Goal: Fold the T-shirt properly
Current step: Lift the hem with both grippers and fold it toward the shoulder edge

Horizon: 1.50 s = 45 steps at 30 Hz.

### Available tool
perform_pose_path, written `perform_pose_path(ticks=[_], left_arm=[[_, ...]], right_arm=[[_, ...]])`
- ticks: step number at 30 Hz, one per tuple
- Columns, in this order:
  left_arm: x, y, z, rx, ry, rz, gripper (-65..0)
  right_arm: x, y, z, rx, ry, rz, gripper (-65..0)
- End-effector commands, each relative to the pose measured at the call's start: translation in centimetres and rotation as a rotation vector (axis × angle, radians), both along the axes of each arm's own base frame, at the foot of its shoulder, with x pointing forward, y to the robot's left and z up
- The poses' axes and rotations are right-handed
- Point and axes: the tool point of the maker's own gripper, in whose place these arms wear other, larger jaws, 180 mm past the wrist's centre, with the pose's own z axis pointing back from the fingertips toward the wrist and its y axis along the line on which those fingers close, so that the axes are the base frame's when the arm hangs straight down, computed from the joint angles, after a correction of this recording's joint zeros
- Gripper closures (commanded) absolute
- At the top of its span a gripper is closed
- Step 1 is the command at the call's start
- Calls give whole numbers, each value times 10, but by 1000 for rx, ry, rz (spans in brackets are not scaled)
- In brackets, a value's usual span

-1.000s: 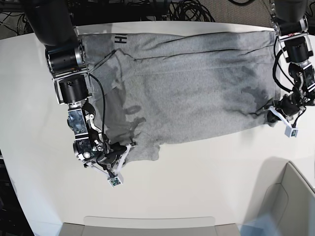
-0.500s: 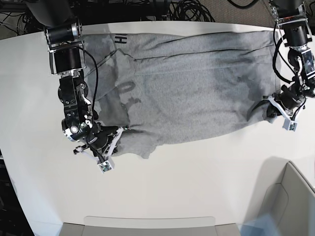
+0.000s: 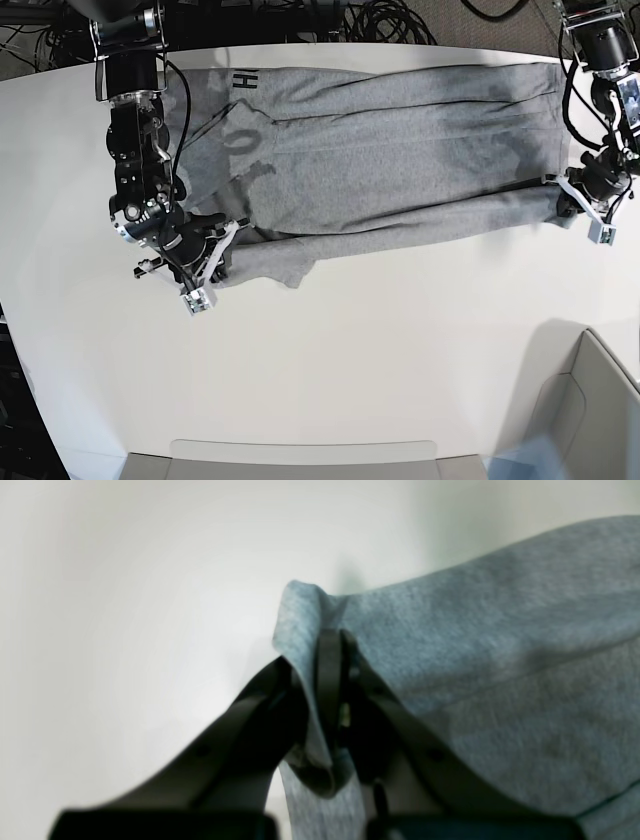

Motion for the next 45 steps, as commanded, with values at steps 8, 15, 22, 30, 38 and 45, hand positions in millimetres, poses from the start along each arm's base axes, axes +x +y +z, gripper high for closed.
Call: perform_pose_path(ticks=[8,15,22,30,38,45], left_arm=[[2,-4,29,61,-69,-59,0],[-7,-15,34,85,-75,-101,0],[-25,-24,32,105,-52,-141,0],[-47,-29,21,110,-5,-162,0],[-74,-30,5,103,67,-168,0],[-82,-24,34,131,-23,-99,0]], right_arm=[[4,-29,32,-4,-90,-75,0],[-3,-33,50,-23,-110,-84,0],[-14,-44,59,-54,-118,-73,0],[-39,-50,59,-72,-120,-68,0],[-63,-47,42,-77,-70,-58,0],[-80,-44,37,-84,-54,-48,0]])
